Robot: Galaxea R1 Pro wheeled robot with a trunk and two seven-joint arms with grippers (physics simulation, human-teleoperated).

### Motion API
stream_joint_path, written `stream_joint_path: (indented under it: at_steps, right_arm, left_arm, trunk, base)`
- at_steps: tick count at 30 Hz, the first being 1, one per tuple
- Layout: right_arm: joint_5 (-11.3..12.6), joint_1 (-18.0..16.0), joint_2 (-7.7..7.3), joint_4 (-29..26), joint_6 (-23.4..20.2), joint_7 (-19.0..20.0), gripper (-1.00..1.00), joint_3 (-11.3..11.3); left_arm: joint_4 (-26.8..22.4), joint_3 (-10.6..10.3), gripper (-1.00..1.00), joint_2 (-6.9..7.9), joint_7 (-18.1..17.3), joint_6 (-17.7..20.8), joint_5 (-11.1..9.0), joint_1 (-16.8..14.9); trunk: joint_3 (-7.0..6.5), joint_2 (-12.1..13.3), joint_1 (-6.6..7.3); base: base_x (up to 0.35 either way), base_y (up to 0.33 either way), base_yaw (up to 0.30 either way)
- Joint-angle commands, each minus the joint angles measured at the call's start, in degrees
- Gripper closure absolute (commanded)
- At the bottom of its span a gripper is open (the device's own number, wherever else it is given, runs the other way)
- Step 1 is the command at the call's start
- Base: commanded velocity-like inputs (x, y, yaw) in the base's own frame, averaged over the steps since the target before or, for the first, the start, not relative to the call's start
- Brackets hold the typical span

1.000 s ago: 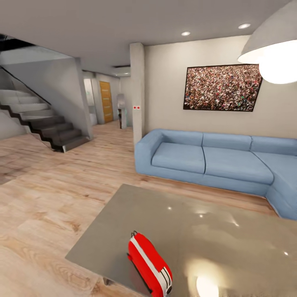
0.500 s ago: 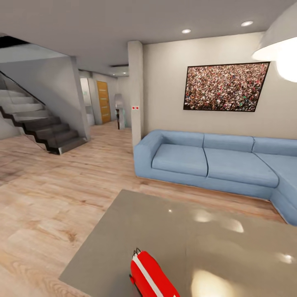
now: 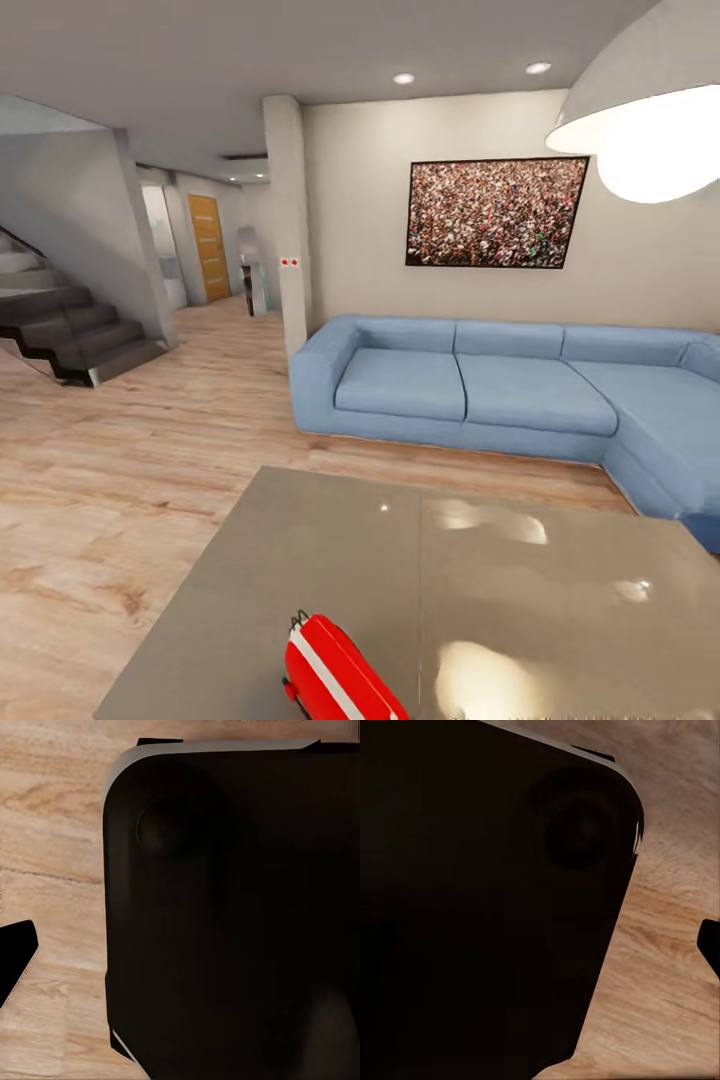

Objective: Turn on the radio receiver that's on the table in the living room.

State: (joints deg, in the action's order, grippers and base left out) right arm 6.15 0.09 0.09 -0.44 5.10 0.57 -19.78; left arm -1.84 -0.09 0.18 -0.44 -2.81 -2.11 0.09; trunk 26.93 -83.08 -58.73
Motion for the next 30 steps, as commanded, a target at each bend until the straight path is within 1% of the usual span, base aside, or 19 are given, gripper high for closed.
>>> stream_joint_path:
  at_steps: [1, 17, 21, 30]
  right_arm:
    - [0.00, 0.00, -0.01, 0.00, 0.00, 0.02, -1.00, 0.00]
    - [0.00, 0.00, -0.21, 0.00, 0.00, -0.02, -1.00, 0.00]
    - [0.00, 0.00, -0.14, 0.00, 0.00, -0.03, -1.00, 0.00]
    - [0.00, 0.00, -0.25, 0.00, 0.00, -0.04, -1.00, 0.00]
  left_arm:
    - [0.00, 0.00, -1.00, 0.00, 0.00, 0.00, 0.00, 0.01]
    - [0.00, 0.03, -1.00, -0.26, 0.06, 0.00, 0.09, 0.00]
    - [0.00, 0.01, -1.00, -0.26, 0.08, 0.00, 0.09, 0.00]
    - [0.00, 0.00, -1.00, -0.26, 0.09, 0.00, 0.09, 0.00]
  trunk:
    - [0.00, 0.00, 0.00]
    - [0.00, 0.00, 0.00]
    - [0.00, 0.00, 0.00]
    - [0.00, 0.00, 0.00]
  base:
    - [0.000, 0.000, -0.282]
    - [0.000, 0.000, -0.273]
    - [0.000, 0.000, -0.088]
    - [0.000, 0.000, -0.009]
